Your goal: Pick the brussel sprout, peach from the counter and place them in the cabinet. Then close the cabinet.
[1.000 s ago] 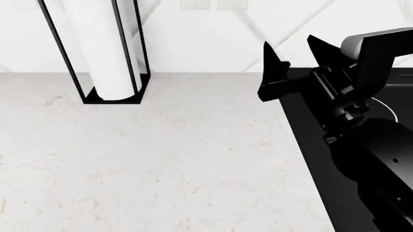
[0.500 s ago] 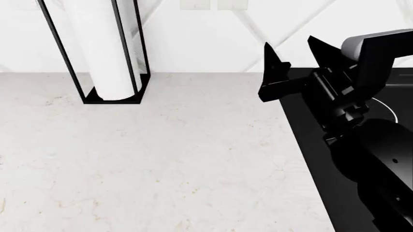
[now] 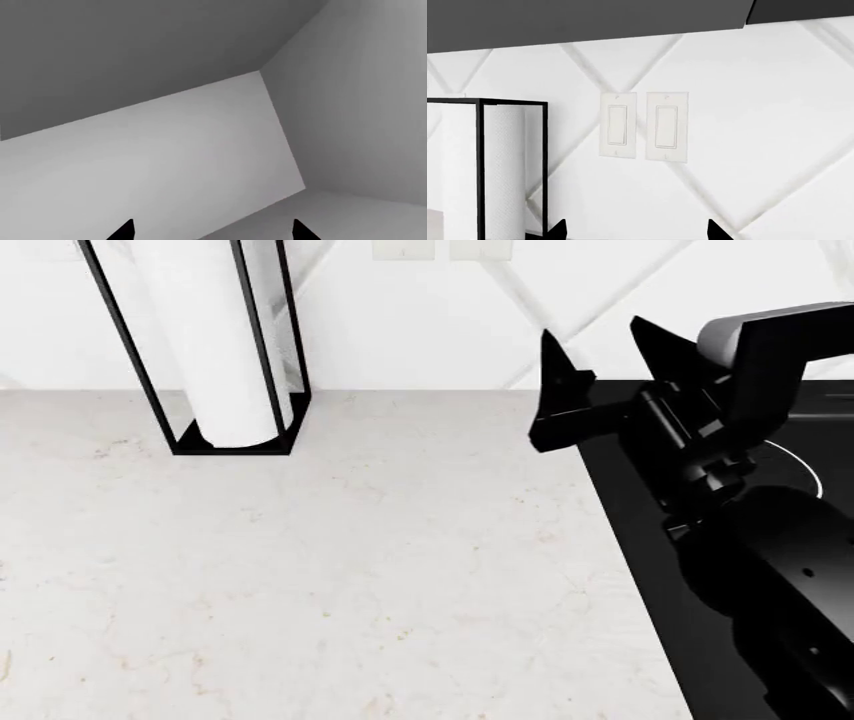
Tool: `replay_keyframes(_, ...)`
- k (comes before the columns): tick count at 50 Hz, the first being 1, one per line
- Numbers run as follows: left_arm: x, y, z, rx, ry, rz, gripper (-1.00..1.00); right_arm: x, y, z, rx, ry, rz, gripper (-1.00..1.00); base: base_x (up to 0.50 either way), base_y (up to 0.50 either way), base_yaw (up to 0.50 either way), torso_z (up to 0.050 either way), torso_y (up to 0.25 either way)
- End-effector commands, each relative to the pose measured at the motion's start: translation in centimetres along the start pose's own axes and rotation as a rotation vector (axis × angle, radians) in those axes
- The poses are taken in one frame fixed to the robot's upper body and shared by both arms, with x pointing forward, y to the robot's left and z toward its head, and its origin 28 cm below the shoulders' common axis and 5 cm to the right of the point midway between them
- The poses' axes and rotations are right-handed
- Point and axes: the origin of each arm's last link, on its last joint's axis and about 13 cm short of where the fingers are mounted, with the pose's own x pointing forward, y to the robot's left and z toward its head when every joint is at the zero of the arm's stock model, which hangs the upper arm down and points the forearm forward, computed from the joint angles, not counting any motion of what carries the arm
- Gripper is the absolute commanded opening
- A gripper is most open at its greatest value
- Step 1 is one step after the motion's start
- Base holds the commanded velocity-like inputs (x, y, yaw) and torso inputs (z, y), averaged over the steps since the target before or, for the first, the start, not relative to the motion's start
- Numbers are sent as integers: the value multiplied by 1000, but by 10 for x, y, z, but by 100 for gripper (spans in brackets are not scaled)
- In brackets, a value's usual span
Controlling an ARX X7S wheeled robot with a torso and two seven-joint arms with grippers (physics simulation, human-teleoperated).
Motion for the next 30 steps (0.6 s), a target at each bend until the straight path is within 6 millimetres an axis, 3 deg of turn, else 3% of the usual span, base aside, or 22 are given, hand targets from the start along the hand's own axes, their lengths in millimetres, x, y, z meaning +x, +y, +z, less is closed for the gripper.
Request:
replay_keyframes(1,-1,-4,12,35,-64,-47,100,1,2,-1,1,0,5,100,0,0,0,0,0)
replay_keyframes(12,-27,-15,26,55,-198,-89,100,0,3,4,-1,-9,7,100,0,0,0,0,1)
replay_keyframes(30,-81,-22,24,88,-456,-42,100,-2,2,7,1,-21,0,100,0,0,0,0,0)
